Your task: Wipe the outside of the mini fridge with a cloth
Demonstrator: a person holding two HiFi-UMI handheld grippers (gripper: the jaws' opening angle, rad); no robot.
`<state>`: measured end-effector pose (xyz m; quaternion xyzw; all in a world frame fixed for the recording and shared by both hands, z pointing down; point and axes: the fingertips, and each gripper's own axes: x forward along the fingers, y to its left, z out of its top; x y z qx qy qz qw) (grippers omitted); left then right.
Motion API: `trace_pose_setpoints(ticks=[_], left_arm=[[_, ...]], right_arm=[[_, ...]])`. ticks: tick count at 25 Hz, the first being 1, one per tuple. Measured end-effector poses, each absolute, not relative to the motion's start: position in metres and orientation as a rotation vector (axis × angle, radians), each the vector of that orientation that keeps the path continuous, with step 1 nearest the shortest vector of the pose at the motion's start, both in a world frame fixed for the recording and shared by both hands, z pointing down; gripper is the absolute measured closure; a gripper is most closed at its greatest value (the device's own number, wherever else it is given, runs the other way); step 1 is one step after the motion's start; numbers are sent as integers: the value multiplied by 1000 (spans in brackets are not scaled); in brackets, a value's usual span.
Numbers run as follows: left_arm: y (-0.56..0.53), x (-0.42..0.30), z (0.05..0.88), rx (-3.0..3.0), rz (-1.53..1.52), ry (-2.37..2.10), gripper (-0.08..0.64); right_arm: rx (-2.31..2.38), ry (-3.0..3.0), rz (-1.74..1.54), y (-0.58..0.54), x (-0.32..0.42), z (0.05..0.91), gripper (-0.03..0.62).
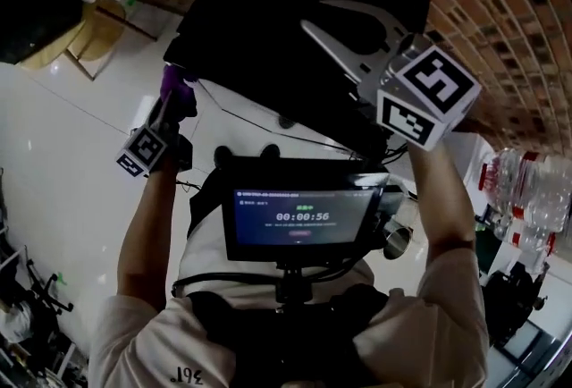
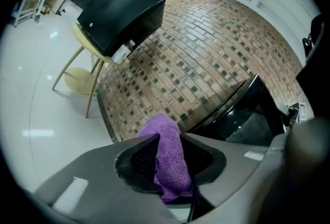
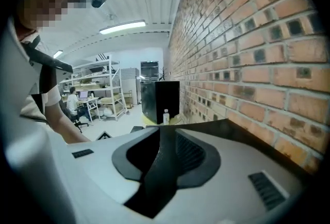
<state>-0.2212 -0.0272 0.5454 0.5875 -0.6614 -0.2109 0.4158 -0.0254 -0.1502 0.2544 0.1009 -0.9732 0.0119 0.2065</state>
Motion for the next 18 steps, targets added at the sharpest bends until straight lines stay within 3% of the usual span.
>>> trace_pose_setpoints(ticks=[8, 18], left_arm=[[-9, -186, 475, 1506, -678, -1748, 445], [19, -157, 433, 1333, -837, -2026, 445]], right_arm=[[163, -2709, -32, -155, -75, 270, 502], [-156, -2672, 42, -156, -41, 282, 502]])
